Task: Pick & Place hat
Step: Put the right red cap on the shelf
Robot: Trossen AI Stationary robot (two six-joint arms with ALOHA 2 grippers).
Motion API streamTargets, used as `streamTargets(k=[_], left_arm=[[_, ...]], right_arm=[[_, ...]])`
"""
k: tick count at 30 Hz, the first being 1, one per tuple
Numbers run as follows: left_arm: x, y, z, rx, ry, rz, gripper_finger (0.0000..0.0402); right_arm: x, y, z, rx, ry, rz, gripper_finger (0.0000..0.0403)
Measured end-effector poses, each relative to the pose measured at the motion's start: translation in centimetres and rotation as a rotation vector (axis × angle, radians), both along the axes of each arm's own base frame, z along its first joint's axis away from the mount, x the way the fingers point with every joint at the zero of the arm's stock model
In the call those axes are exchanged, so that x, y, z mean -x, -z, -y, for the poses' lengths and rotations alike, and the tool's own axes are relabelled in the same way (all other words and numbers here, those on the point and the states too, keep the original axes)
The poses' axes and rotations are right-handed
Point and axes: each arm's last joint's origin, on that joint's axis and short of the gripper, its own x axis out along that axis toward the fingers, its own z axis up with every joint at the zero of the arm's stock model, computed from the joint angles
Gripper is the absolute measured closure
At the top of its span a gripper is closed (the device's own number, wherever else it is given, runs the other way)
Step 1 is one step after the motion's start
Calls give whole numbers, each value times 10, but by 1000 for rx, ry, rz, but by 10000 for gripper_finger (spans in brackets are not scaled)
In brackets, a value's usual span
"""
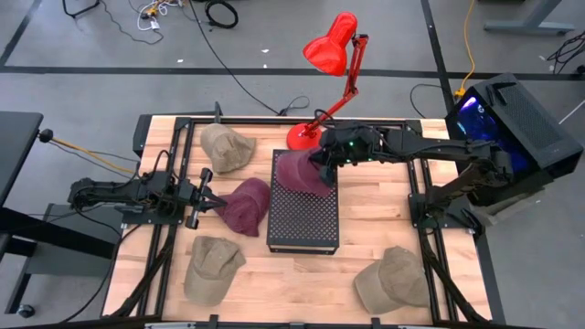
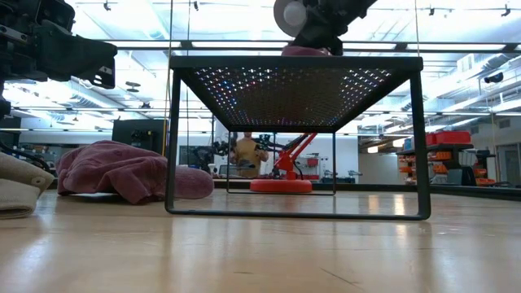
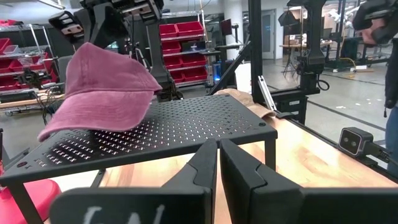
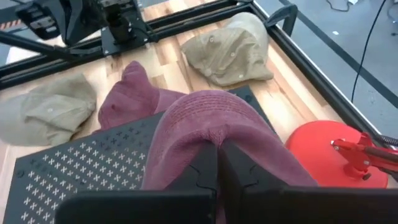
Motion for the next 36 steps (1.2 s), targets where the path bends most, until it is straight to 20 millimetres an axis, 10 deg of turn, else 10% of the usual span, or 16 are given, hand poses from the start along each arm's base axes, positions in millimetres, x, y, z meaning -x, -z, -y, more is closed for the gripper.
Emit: streamTargets(k=[36], left_arm=[[0, 0, 0, 0, 0, 0, 376]], right_arm=[[-10, 22, -5, -36, -56, -118, 401]])
